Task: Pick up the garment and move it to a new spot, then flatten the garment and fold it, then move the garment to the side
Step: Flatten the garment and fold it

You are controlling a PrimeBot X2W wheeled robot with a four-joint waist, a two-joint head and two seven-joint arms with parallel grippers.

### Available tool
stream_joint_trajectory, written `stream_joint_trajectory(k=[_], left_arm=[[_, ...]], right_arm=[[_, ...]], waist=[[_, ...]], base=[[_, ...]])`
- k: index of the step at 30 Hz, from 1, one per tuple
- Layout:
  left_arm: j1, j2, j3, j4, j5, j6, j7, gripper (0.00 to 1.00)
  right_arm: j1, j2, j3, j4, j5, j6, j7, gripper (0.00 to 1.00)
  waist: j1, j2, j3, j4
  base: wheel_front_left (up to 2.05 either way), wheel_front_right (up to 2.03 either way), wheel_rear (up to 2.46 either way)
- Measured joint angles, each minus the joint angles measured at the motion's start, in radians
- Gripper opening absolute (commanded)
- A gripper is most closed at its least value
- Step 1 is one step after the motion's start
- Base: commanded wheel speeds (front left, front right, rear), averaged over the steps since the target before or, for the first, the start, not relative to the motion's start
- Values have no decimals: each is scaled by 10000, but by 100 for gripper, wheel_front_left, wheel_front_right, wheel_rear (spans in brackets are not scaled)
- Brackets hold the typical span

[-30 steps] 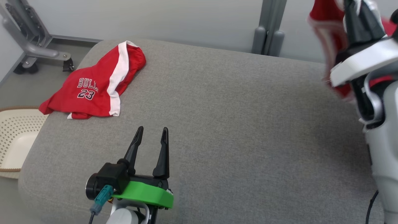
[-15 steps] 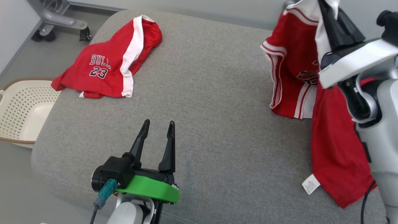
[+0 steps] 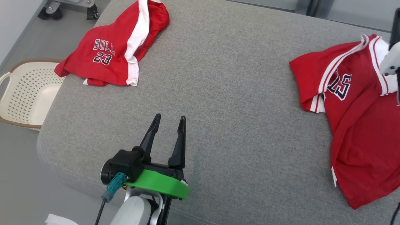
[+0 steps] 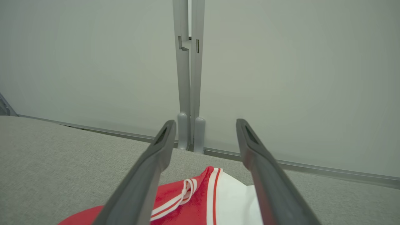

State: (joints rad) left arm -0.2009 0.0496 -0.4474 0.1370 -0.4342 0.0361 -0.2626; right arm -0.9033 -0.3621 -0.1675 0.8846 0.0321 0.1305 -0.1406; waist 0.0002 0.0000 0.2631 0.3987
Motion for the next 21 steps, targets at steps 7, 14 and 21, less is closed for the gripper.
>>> stream_joint_trajectory(k=[7,14,21], left_arm=[[4,-2,291,84,73,25,0,100],[-2,0,815,-40,468,21,0,100],[80,-2,1197,-115,899,-12,0,100]], right_arm=[[-242,686,2,790,-374,10,-817,100],[333,1329,1114,-541,625,10,-1206,100],[2883,1534,1732,-4213,1375,10,-1221,100]], waist=[[0,0,-39,-211],[0,0,-425,-701],[-2,0,-967,-1344]], base=[[0,0,0],[0,0,0],[0,0,0]])
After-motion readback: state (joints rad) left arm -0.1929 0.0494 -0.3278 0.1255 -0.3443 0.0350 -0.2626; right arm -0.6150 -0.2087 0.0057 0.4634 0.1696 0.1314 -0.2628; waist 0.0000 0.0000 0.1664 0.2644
